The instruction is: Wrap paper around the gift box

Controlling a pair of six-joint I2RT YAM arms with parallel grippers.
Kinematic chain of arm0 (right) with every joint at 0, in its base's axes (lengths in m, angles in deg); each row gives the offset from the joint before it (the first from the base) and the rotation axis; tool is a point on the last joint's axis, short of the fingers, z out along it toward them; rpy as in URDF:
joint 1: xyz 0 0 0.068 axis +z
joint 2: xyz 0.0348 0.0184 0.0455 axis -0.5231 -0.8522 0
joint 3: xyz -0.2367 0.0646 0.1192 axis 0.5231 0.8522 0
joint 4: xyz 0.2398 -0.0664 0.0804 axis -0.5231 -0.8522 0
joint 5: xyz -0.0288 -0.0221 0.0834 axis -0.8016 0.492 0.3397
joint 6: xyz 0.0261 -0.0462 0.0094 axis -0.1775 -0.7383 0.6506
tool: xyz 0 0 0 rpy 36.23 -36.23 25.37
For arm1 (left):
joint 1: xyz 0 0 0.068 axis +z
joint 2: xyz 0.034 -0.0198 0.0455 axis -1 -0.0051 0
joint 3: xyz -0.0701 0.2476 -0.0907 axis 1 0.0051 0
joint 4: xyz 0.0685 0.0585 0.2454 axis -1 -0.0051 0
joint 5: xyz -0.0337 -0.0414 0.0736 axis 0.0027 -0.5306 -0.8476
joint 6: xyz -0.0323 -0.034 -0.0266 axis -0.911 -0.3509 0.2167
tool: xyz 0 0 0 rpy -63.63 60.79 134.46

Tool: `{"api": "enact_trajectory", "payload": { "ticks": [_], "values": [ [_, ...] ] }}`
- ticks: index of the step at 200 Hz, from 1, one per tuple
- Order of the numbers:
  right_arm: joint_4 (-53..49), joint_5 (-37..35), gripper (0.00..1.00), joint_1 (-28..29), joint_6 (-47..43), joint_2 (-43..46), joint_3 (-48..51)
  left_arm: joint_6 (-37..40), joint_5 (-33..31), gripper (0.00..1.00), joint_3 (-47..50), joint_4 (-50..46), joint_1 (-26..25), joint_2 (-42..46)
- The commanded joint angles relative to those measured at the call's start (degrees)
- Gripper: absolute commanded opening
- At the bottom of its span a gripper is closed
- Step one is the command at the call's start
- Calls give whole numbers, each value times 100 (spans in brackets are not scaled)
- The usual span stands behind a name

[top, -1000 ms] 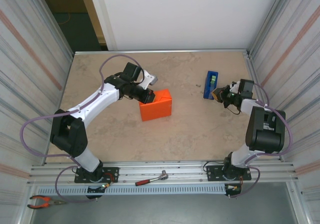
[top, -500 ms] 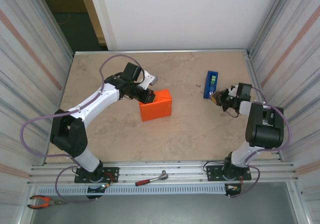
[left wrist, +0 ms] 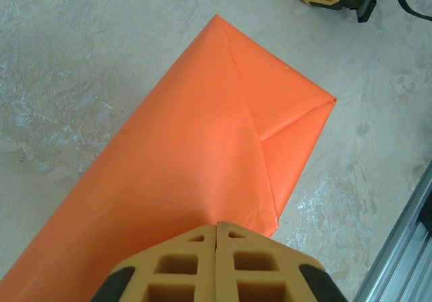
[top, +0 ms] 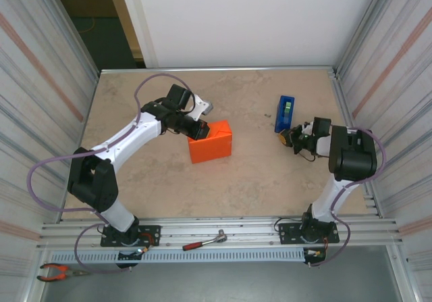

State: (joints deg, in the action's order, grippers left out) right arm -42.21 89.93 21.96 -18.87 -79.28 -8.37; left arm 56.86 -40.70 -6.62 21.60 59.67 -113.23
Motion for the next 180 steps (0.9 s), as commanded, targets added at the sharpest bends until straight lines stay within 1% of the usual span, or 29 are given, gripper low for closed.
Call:
{"api": "enact_trajectory", "payload": {
  "ticks": [1, 39, 59, 79, 121, 158, 180],
  "values": [
    [-46, -48, 0, 90, 212, 229, 149, 143, -410, 0, 350, -433, -125, -358],
    [-1248, -132, 0, 427, -407, 1350, -249, 160, -424, 0, 350, -442, -129, -357],
    [-1855, -216, 0, 772, -608, 1898, -533, 155, -429, 0, 357, -442, -130, -354],
    [-2161, -318, 0, 1186, -626, 2299, -750, 156, -427, 0, 359, -442, -129, -333],
    [-2288, -719, 0, 2385, -383, 2702, -1119, 143, -424, 0, 359, -433, -129, -331],
    [-1918, -1188, 0, 3450, -10, 2673, -1218, 150, -427, 0, 375, -425, -131, -318],
    [-1694, -1442, 0, 3888, 151, 2610, -1234, 143, -432, 0, 376, -426, -130, -317]
  ]
}}
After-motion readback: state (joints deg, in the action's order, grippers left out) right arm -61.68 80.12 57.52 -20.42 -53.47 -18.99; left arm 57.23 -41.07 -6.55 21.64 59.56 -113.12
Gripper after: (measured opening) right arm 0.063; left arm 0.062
